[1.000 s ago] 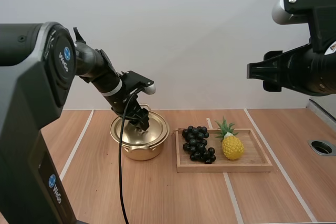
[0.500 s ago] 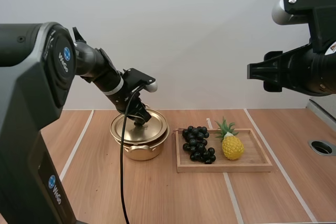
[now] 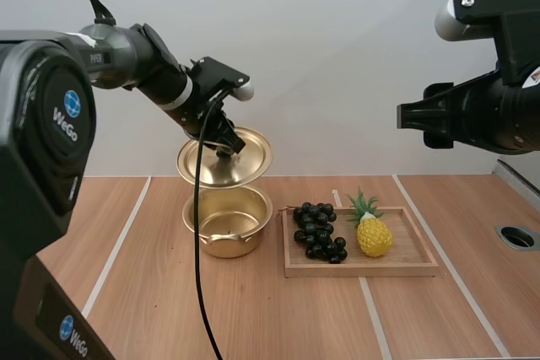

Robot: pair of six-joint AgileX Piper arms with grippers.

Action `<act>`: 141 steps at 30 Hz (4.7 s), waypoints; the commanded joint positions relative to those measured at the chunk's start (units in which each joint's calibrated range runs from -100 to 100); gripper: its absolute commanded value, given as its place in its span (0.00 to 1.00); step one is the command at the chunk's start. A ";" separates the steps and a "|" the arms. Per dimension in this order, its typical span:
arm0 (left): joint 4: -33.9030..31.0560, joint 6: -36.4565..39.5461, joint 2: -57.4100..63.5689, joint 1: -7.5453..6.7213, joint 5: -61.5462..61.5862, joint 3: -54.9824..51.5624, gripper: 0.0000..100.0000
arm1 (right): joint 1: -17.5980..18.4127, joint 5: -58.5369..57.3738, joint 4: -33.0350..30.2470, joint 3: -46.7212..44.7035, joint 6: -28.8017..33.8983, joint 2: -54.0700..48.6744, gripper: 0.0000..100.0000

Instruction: Open the pot, put the pineapple inside, and close it

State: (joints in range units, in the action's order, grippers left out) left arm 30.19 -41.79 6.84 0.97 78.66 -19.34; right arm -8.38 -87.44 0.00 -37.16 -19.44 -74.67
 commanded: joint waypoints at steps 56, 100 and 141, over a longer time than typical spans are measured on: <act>31.71 1.19 33.20 -0.03 -78.66 36.92 0.00 | -0.21 14.96 15.20 -3.48 -12.75 53.24 1.00; 31.32 1.09 33.44 -0.03 -76.85 50.03 0.00 | -0.21 23.96 15.91 -3.23 -19.82 73.82 0.52; 31.27 0.66 33.44 -0.03 -71.63 50.03 0.00 | -0.21 66.05 37.95 14.18 -20.14 32.57 0.00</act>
State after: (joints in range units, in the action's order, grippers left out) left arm 61.46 -41.11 40.16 0.97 6.81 30.29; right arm -8.41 -26.24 36.72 -23.51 -39.23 -37.61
